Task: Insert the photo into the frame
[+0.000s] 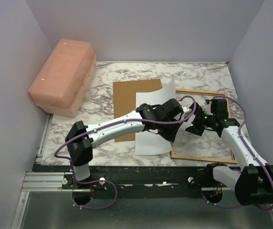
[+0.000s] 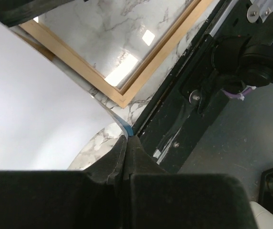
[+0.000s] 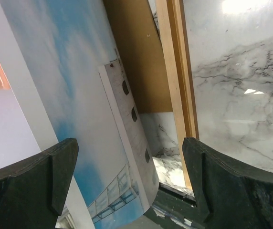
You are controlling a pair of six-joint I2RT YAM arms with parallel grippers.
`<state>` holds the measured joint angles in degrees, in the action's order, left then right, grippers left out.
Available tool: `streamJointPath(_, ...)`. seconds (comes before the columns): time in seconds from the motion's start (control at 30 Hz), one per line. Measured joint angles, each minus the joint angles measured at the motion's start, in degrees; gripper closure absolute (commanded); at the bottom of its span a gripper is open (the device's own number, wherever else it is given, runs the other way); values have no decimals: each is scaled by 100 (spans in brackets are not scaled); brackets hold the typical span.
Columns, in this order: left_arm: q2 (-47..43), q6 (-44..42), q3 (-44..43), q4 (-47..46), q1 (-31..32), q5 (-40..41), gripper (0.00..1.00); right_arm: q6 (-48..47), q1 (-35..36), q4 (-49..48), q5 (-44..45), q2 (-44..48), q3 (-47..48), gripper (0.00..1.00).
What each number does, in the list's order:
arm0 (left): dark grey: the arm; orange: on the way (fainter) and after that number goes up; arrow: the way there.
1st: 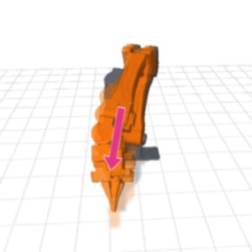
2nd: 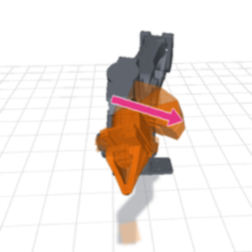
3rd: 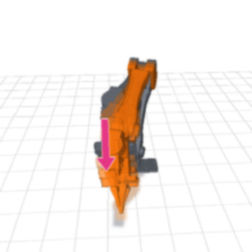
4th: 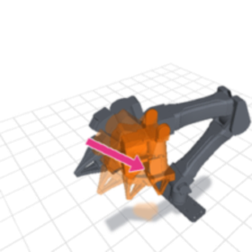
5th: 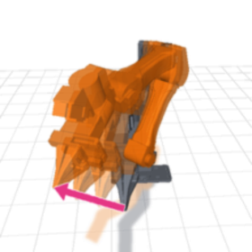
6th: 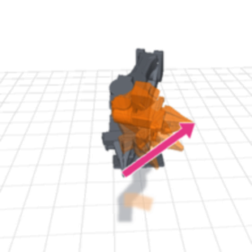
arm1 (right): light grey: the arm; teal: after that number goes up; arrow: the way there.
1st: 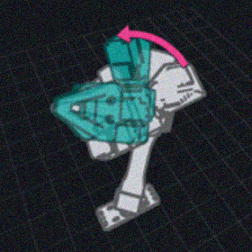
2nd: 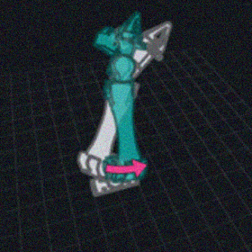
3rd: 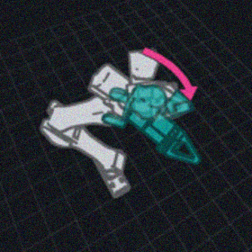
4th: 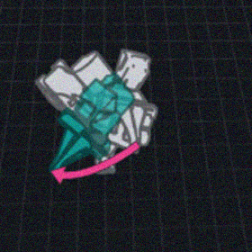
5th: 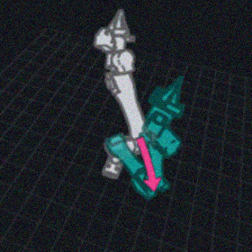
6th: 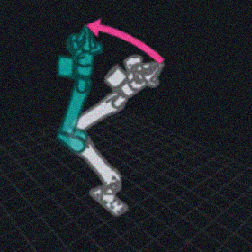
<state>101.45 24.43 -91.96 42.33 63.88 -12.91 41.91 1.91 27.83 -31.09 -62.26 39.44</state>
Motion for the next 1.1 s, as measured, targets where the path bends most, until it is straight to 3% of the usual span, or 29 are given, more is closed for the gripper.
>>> streamJointPath(0.03,42,-4,-20,-2,28,-33,82,0,-7,-11,-52,-2,-24,0)
streamJointPath(0.17,155,-20,-20,-15,107,-111,29,-2,-31,-37,-149,33,-39,0)
streamJointPath(0.2,162,-20,-2,-26,114,-120,22,-2,-44,-35,-151,57,-39,0)
streamJointPath(0.27,142,2,96,-103,114,-125,16,-4,-66,-35,-149,109,-39,0)
streamJointPath(0.63,-800,463,1508,-1231,-223,-509,15,-76,-94,-343,-138,-13,-293,1)
streamJointPath(0.93,-2197,1471,3598,-2900,-1561,-927,18,-195,-118,-1071,-382,-1010,-654,6)
streamJointPath(1.1,-2374,1770,4262,-2745,-2396,-527,23,-190,-118,-1589,-437,-1432,-675,12)
